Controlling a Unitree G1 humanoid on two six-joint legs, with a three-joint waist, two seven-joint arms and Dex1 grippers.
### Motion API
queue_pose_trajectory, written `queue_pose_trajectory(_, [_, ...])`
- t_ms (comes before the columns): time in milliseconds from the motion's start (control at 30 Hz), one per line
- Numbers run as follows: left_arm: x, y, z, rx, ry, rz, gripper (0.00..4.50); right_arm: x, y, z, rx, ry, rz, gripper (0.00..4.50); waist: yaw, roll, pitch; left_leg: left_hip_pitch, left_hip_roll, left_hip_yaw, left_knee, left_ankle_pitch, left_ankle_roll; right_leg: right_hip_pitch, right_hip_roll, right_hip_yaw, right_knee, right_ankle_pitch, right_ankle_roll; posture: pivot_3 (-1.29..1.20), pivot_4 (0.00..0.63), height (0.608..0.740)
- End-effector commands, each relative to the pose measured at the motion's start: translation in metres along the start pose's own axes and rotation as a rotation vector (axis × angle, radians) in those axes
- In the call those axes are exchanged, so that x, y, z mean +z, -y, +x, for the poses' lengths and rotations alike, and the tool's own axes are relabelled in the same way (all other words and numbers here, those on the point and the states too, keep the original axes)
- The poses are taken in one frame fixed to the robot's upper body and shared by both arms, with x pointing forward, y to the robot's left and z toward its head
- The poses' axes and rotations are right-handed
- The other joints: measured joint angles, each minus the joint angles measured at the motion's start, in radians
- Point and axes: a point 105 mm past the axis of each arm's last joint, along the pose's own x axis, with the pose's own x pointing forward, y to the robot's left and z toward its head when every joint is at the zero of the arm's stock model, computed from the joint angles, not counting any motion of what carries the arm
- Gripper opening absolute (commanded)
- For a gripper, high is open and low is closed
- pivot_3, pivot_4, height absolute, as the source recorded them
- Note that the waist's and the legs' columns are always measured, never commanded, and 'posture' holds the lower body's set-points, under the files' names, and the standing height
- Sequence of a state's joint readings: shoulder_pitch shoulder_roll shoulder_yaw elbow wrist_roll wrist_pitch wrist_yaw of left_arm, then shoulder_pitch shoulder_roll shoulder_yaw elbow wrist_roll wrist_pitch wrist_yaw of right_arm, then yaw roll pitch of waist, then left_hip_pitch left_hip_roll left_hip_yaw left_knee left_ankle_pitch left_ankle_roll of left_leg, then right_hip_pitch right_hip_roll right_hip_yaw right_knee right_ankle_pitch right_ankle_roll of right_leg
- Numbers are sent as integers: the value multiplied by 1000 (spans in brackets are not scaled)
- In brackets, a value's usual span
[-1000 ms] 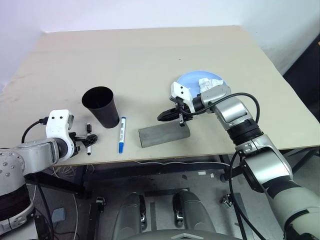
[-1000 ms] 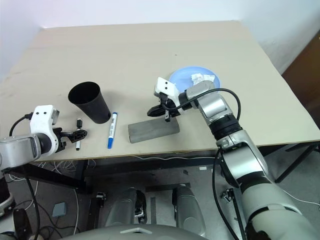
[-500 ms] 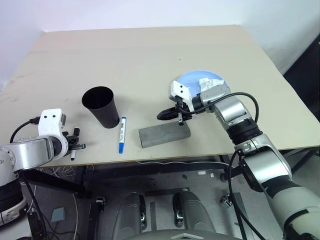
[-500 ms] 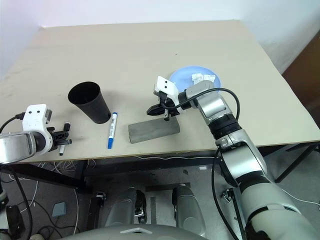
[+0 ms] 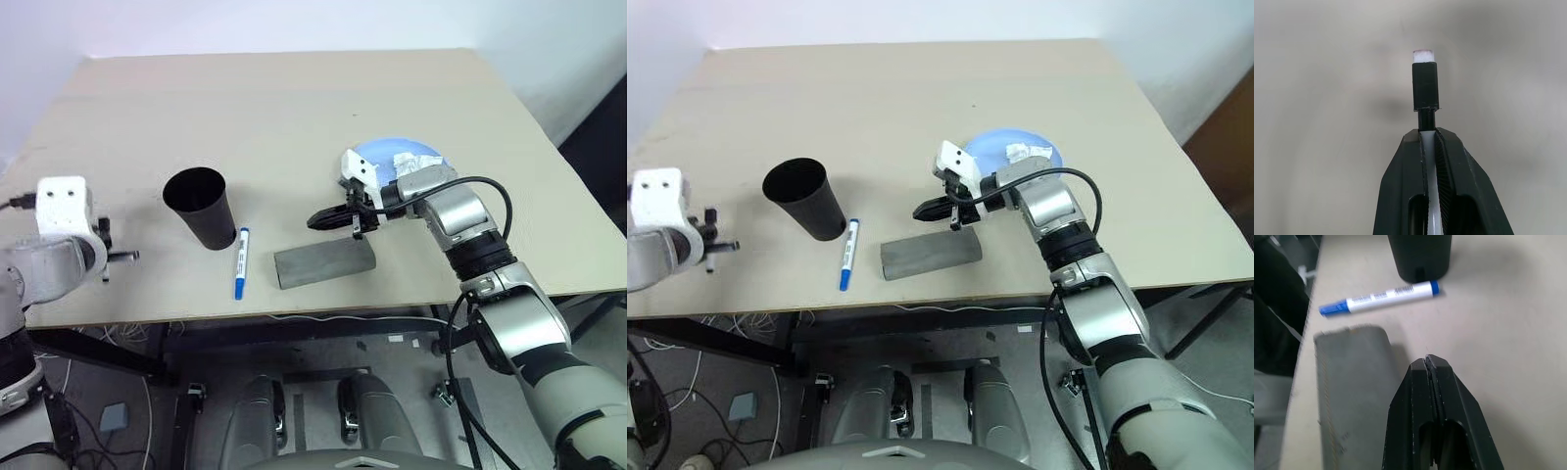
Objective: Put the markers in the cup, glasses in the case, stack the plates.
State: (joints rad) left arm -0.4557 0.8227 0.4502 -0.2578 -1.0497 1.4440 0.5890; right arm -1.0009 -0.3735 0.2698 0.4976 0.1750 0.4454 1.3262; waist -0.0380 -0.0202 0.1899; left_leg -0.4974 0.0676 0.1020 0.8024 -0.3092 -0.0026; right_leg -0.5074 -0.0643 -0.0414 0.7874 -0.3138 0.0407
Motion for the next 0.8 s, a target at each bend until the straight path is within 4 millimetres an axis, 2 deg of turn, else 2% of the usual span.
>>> queue_pose_trajectory(33, [52,1,-12,-6,304,-28,73,27,-3,-9,0,90,-67,0,0,0,0,0,0,0,0,0,0,0,0,0,0,0,0,0,150,670])
queue_pose_trajectory(100, [78,8,-22,-60,498,-10,73,33,-4,-11,-8,132,-74,0,1,0,0,0,0,1,0,0,0,0,0,0,0,0,0,0,150,670])
queue_pose_trajectory(267, [102,23,-33,-172,718,24,73,51,-7,-21,-31,260,-55,0,1,0,0,-1,0,1,-1,0,0,-1,-1,0,-1,0,0,0,150,670])
queue_pose_trajectory(367, [115,40,-51,-315,881,43,73,57,-13,-29,-25,324,-43,0,1,0,0,-1,0,1,-1,0,0,-1,-1,0,-1,0,0,0,150,670])
queue_pose_trajectory(500, [118,55,-66,-483,1000,43,73,55,-17,-32,-28,335,-41,0,2,0,0,-1,0,1,-1,0,1,-1,0,0,-1,0,0,0,150,670])
queue_pose_trajectory(600, [120,59,-75,-601,1069,-27,73,49,-16,-29,-56,310,-40,0,1,0,0,-1,0,2,-1,0,1,-1,0,0,-1,0,0,0,150,670])
queue_pose_trajectory(700, [113,66,-73,-667,1064,-8,73,45,-16,-26,-71,291,-46,0,0,0,0,-1,0,1,-1,0,2,0,2,0,-1,2,3,0,150,670])
queue_pose_trajectory(800, [99,78,-78,-802,1029,9,73,44,-17,-27,-82,290,-47,0,-1,0,0,-1,0,2,-1,0,2,0,3,0,-1,2,3,0,150,670])
